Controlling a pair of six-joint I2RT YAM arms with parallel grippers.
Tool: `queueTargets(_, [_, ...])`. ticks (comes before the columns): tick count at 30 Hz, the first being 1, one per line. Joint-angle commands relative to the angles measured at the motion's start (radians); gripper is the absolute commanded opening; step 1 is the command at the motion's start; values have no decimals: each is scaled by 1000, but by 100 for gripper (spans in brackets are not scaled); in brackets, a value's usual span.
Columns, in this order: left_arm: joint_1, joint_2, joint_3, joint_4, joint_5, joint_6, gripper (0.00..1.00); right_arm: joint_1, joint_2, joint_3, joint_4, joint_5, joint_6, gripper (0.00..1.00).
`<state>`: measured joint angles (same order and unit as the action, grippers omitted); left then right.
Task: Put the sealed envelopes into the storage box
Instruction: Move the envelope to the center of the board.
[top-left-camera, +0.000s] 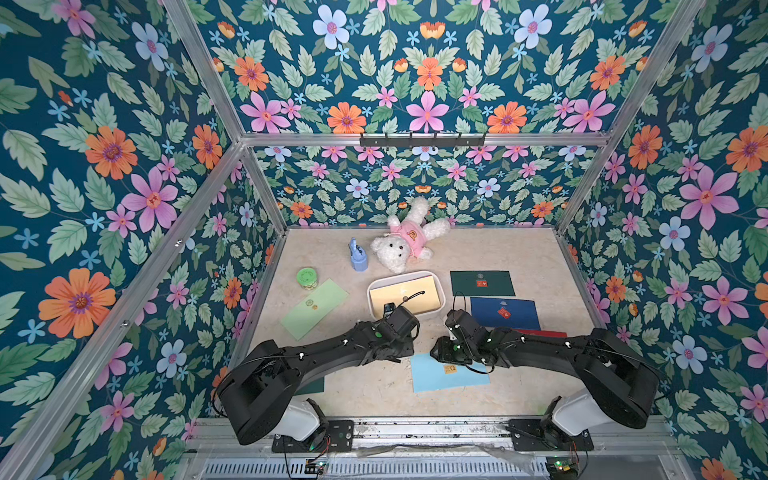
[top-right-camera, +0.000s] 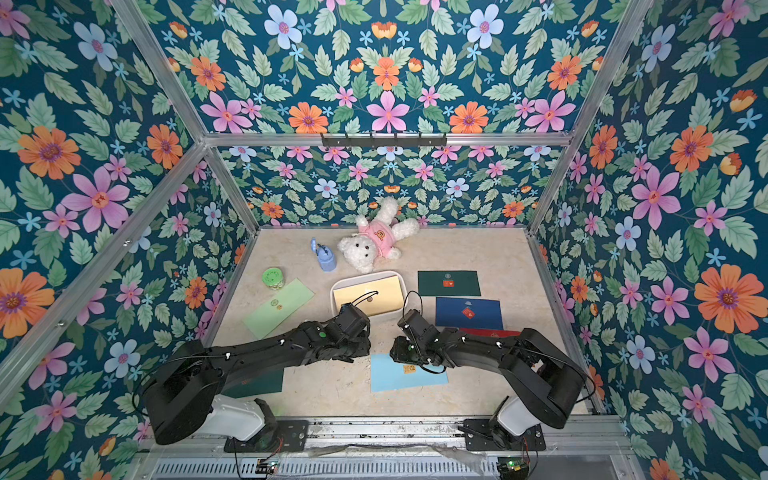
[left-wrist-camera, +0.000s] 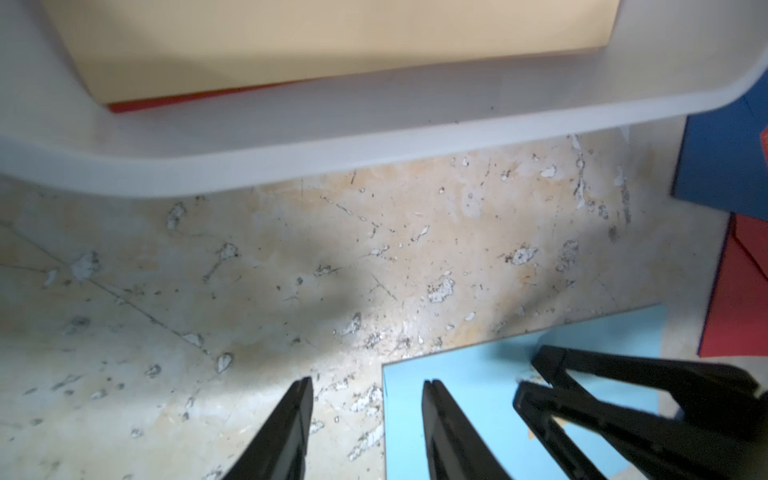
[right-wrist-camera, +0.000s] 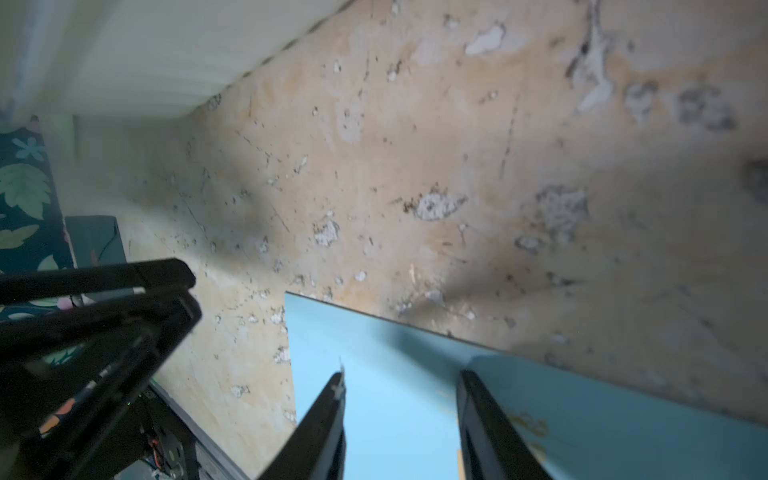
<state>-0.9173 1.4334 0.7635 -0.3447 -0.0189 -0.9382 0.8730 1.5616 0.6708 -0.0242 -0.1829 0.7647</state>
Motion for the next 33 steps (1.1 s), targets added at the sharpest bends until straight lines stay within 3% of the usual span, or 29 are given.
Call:
queueTargets(1, [0,-1,-12,14,65,-28,50,-20,34,-2,-93,96,9,47])
queueTargets(19, [0,-3,-194,210,277,-206,51,-53,86,-8,-55,54,37,44])
queueTargets(33, [0,-81,-224,110,254,-192,51,-88,86,-48,-6,46,61,41])
